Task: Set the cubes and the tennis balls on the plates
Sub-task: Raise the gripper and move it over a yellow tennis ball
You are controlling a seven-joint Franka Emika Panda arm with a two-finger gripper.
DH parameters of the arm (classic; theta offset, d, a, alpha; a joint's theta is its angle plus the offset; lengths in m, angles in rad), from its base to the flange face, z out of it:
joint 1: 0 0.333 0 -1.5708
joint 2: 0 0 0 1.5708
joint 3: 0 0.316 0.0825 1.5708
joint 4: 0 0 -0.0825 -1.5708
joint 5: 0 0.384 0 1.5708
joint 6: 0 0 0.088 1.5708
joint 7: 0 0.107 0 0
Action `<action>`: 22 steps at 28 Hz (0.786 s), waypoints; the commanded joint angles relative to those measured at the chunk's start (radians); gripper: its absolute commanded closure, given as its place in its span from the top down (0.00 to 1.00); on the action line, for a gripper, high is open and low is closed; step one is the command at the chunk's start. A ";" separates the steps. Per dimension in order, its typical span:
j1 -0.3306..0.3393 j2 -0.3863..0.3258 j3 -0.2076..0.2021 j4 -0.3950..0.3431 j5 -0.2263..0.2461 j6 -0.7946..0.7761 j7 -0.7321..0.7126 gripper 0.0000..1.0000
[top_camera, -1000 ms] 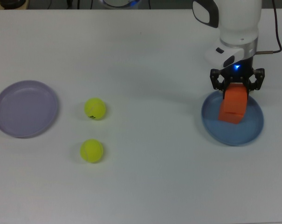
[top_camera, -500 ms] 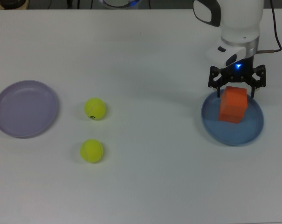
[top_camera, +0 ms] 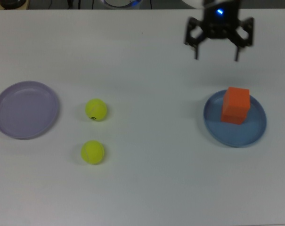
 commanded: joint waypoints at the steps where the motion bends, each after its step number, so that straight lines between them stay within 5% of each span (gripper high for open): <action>1: -0.031 -0.097 -0.128 -0.025 0.125 -0.157 -0.241 1.00; 3: -0.031 -0.108 -0.206 -0.028 0.134 -0.209 -0.317 1.00; 9: -0.052 -0.103 -0.321 -0.053 0.136 -0.217 -0.402 1.00; 22: -0.115 -0.057 -0.398 -0.190 0.171 -0.081 -0.525 1.00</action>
